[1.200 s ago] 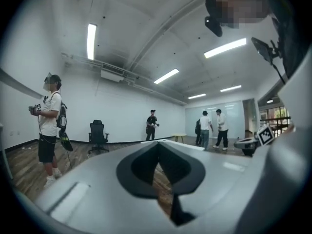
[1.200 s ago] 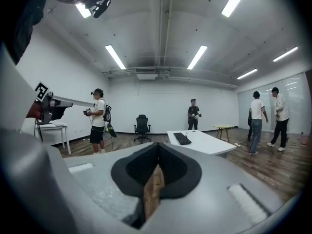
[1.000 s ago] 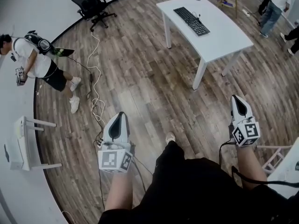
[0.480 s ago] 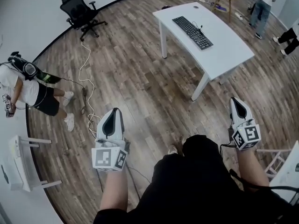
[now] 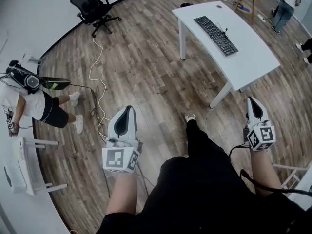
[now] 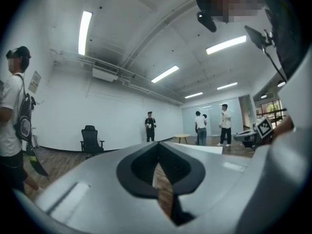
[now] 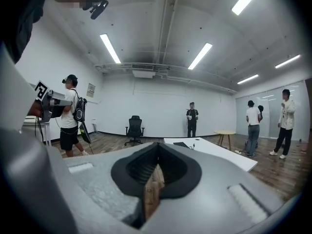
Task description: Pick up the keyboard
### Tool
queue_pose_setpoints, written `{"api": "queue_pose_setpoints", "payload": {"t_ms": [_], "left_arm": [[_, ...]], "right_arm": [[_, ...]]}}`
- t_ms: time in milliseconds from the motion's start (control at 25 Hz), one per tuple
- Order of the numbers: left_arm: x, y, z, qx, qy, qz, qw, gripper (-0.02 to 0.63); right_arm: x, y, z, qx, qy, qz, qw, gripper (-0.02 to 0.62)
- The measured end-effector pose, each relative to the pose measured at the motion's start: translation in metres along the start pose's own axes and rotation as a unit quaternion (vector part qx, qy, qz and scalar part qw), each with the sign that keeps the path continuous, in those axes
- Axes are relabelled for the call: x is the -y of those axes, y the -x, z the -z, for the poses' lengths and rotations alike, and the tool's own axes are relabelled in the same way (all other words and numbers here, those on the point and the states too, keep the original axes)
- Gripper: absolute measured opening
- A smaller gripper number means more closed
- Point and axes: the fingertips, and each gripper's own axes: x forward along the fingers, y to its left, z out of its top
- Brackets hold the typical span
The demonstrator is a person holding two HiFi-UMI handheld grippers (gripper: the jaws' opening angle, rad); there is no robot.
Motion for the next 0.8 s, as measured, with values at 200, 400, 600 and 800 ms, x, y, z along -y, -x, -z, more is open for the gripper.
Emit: {"api": "queue_pose_setpoints", "payload": {"t_ms": [200,400,600,800], "left_arm": [[-0.028,-0.021,-0.013,-0.004,-0.001,-0.025,0.9997,0.003],[-0.053,-0.055,-0.017,-0.017,-0.003,-0.036,0.9992,0.003],[-0.070,-0.111,-0.013,-0.029,0.002,-0.037,0.9989,0.003],[-0.089,-0.187,-0.020,-0.030,0.012,-0.037,0.9988,0.003]], "right_arm": [[-0.001,-0.052,-0.006,0.005,-0.015,-0.019,1.000,0.002],[0.007,-0.107,-0.009,0.007,-0.039,-0.015,0.999,0.002],[0.030,-0.150,-0.002,-0.012,-0.037,-0.004,0.999,0.002],[0.072,-0.209,-0.011,-0.025,-0.041,0.009,0.999,0.002]]}}
